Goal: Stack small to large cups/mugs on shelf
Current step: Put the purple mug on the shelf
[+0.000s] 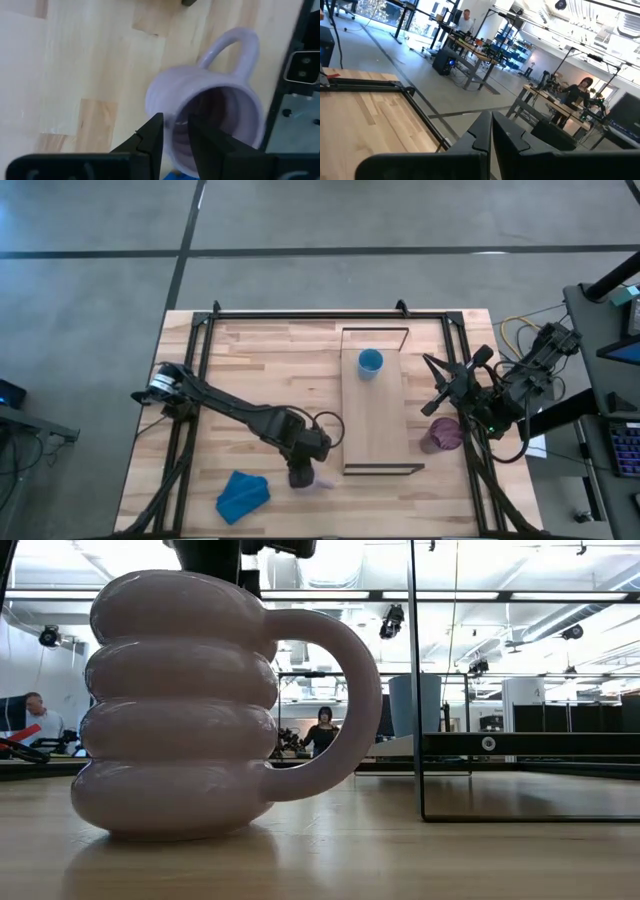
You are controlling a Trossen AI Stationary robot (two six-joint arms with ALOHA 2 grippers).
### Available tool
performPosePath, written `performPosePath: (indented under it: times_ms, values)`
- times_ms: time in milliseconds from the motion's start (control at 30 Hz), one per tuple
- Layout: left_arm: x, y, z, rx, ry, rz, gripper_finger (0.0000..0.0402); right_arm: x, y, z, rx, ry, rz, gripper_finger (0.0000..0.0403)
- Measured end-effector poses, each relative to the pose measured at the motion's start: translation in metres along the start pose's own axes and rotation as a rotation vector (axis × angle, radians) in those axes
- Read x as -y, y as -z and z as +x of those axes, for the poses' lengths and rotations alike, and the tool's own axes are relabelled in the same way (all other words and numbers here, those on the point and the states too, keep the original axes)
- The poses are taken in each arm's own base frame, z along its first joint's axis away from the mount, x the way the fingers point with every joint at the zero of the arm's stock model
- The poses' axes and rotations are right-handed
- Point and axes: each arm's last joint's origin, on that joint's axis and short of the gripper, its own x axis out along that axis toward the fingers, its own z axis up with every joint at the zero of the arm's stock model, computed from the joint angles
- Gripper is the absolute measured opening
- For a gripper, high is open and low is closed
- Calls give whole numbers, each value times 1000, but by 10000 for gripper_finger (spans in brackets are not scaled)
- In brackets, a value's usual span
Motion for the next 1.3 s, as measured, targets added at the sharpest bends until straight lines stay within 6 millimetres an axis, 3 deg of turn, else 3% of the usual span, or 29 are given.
performPosePath:
  times_ms: [433,667,867,1033,1300]
  values:
    - [-6,3,17,25,-25,0,74,0,0,0,0,0,0,9]
    - [-9,4,18,28,-63,19,14,0,0,0,0,0,0,9]
    - [-16,1,18,25,-83,4,11,0,0,0,0,0,2,9]
    - [-24,-3,-1,-30,-142,-19,10,0,0,0,0,0,9,9]
    - [-45,-37,-59,102,-240,12,9,0,0,0,0,0,9,9]
